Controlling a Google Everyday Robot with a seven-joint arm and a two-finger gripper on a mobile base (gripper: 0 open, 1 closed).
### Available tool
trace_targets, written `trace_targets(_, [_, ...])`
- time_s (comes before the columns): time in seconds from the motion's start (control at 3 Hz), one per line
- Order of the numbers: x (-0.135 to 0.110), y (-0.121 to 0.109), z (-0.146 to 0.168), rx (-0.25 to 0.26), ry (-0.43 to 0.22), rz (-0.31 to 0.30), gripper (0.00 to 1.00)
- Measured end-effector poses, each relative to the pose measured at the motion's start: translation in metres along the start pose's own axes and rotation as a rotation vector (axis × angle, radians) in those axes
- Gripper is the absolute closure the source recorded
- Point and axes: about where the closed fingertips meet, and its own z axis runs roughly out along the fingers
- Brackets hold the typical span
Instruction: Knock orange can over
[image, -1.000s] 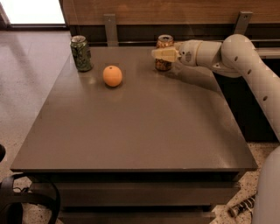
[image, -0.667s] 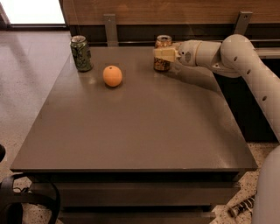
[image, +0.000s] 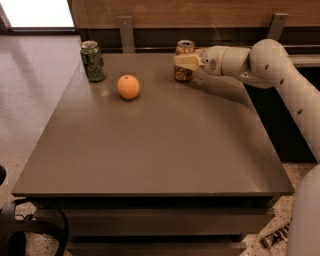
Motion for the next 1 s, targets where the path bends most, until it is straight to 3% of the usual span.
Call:
trace_targets(0.33, [-0.008,-0.001,-0.012,0.029,0.070,-0.033,1.00])
trace_targets(0.67, [-0.023,0.000,-0.038,0.079,0.233,-0.120,1.00])
trace_targets(1.0, [-0.024,0.008,-0.056,0.076,0.390,-0.201,1.00])
